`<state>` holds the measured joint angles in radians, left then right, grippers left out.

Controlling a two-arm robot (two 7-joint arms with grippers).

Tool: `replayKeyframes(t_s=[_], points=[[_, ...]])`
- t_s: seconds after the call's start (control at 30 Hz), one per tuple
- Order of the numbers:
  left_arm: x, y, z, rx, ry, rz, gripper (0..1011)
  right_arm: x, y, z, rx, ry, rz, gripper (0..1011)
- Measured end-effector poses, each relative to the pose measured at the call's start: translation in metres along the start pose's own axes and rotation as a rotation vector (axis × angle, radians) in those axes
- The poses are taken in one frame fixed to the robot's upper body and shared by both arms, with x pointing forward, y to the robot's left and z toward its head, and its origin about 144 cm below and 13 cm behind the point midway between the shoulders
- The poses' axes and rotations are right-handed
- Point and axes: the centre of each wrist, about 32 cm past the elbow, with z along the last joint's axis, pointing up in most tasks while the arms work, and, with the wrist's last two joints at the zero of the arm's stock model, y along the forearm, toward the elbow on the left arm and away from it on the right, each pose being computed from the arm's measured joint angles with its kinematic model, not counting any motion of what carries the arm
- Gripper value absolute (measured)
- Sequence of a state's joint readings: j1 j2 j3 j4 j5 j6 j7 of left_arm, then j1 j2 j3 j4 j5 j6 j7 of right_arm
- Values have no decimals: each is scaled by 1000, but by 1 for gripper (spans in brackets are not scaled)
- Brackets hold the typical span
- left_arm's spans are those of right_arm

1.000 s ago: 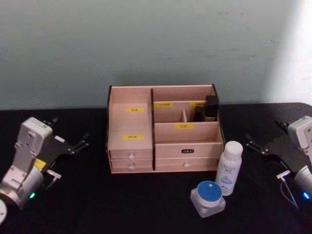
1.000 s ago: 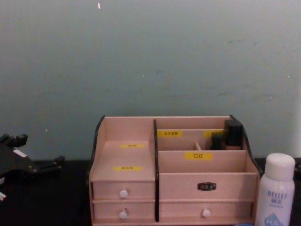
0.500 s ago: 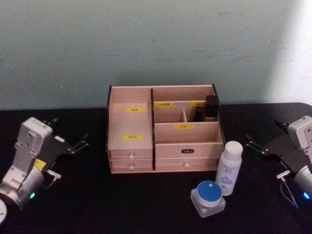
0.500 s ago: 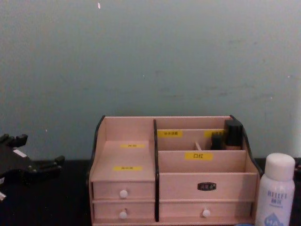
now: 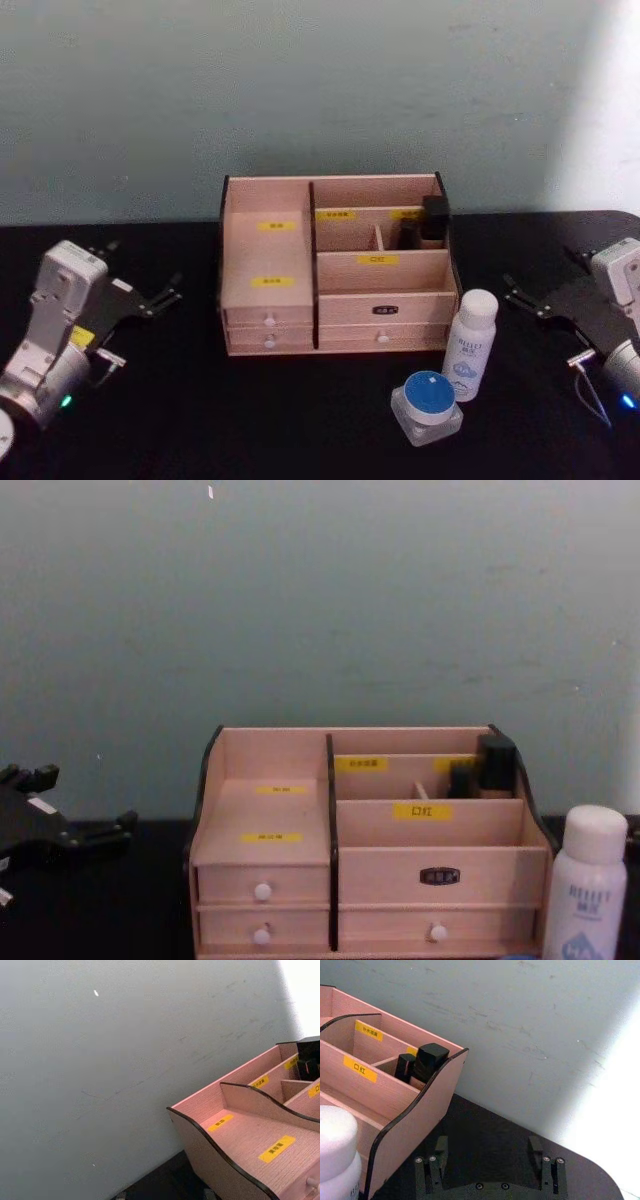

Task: Pick up the facial cleanser and watermelon frost from the table and place them into the tiered storage box.

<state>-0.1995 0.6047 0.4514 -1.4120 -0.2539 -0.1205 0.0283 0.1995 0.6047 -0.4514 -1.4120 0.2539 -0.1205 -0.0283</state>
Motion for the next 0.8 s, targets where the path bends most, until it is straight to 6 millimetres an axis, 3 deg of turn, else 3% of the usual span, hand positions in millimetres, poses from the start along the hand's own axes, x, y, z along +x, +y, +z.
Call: replayKeyframes(t_s=[0.43, 0.8], points=[[0, 0, 0, 0, 0, 0, 1001, 1, -2, 1, 6, 12, 13, 1002], [0, 0, 0, 0, 0, 0, 1001, 4, -20, 4, -1, 58, 78, 1002]])
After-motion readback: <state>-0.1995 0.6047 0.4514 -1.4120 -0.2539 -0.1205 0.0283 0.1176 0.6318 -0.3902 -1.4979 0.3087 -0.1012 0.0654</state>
